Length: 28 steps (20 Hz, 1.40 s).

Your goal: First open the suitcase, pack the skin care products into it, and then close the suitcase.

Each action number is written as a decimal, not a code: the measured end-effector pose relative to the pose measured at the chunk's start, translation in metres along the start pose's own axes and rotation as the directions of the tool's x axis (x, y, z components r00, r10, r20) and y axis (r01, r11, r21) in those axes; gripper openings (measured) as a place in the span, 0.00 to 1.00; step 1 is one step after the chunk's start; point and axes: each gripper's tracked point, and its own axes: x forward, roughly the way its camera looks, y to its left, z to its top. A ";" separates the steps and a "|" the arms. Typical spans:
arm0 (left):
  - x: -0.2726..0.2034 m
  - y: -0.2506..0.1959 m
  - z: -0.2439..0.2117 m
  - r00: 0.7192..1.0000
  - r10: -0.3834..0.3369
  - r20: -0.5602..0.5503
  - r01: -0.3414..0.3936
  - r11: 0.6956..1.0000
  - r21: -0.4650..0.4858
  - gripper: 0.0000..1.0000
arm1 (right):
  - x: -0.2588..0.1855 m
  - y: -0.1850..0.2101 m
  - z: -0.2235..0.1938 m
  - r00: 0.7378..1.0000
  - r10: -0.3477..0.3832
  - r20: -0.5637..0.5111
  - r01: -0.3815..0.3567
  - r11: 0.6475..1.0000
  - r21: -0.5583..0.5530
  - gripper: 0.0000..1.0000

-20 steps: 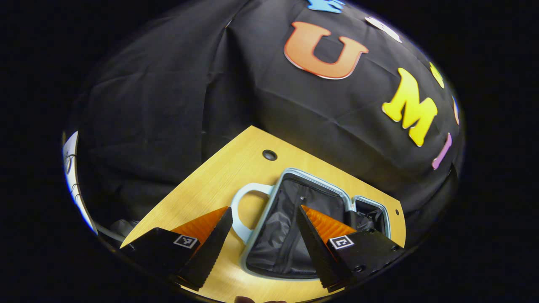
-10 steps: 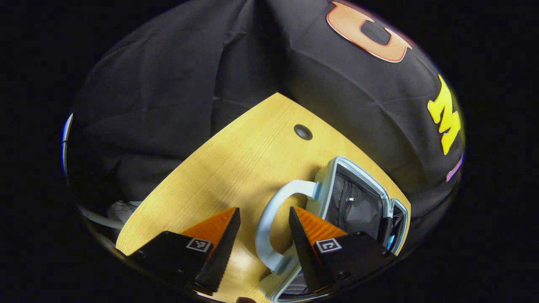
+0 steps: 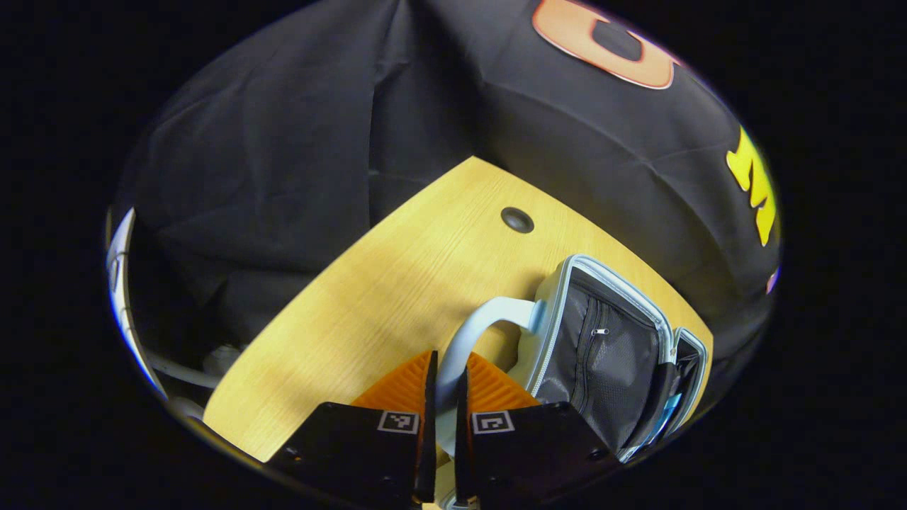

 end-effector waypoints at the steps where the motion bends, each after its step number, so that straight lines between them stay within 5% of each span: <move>1: -0.013 -0.002 0.012 0.999 0.023 0.041 -0.024 0.999 0.024 0.12 | -0.003 0.001 -0.001 1.000 0.007 -0.001 -0.007 1.000 0.016 0.75; 7: -0.129 -0.070 0.073 0.970 -0.005 0.242 -0.023 0.993 0.115 0.04 | -0.036 -0.006 0.013 0.994 0.028 0.108 -0.031 0.999 0.030 0.75; 11: -0.196 -0.157 0.080 0.937 -0.039 0.347 -0.005 0.992 0.127 0.04 | -0.065 -0.028 0.015 0.987 0.024 0.161 -0.033 0.998 0.052 0.75; 15: -0.239 -0.273 0.053 0.887 -0.156 0.435 0.093 0.982 0.161 0.04 | -0.096 -0.068 0.016 0.978 -0.033 0.208 0.022 0.998 0.051 0.75; 20: -0.245 -0.393 -0.017 0.847 -0.310 0.431 0.204 0.939 0.276 0.04 | -0.124 -0.116 0.018 0.965 -0.133 0.228 0.117 0.990 0.079 0.75; 28: -0.179 -0.482 -0.129 0.873 -0.406 0.271 0.279 0.871 0.405 0.04 | -0.162 -0.167 -0.001 0.944 -0.263 0.202 0.256 0.965 0.061 0.75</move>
